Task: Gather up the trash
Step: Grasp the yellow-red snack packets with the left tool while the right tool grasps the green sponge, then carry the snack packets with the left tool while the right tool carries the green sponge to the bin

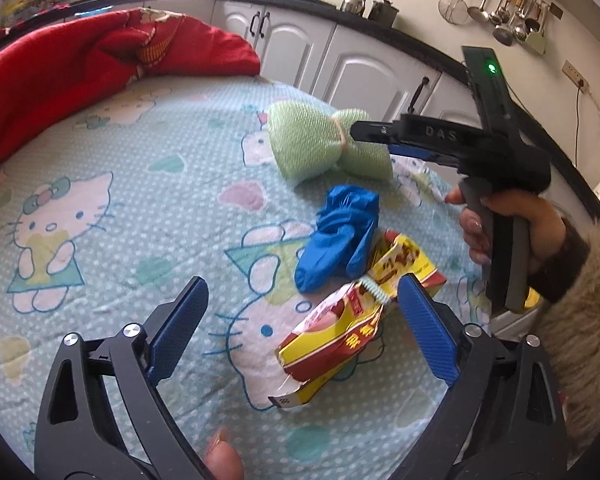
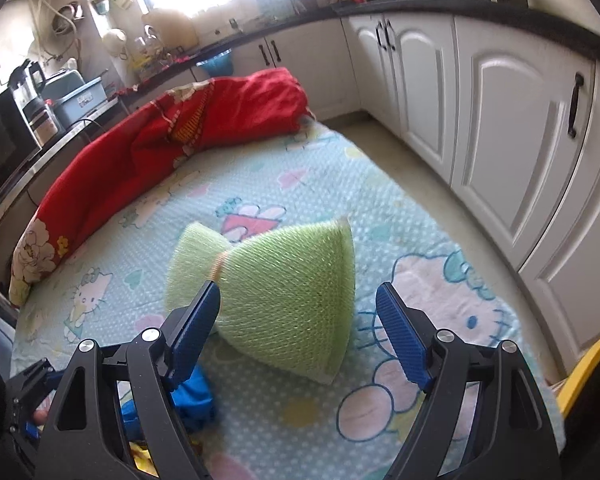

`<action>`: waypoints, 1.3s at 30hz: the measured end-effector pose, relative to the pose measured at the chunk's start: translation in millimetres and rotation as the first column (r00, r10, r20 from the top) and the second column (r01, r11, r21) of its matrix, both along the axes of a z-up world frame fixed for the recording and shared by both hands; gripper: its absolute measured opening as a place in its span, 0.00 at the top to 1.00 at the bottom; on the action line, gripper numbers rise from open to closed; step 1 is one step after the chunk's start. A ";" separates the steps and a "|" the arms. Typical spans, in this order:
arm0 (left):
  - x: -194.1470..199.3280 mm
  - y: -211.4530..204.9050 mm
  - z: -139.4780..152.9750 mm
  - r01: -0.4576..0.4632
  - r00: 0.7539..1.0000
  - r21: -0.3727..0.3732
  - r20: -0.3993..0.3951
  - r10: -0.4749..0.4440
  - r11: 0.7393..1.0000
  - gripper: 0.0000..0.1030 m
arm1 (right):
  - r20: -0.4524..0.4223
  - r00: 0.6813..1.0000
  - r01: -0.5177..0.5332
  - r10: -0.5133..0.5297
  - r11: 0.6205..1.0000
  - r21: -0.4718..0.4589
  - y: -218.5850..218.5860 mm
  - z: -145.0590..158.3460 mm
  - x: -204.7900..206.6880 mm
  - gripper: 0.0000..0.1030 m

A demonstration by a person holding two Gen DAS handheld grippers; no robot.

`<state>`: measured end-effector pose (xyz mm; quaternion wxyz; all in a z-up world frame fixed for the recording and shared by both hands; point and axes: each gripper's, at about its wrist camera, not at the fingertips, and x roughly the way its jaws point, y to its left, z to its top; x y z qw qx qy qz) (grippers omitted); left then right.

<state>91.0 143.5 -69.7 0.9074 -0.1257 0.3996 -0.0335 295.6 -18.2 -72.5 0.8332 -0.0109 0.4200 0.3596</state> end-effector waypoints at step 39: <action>-31.1 -68.9 18.7 0.157 0.986 0.152 0.032 -0.164 0.976 0.63 | 0.265 0.964 -0.020 -0.003 0.997 0.081 -111.0 43.7 -128.6 0.85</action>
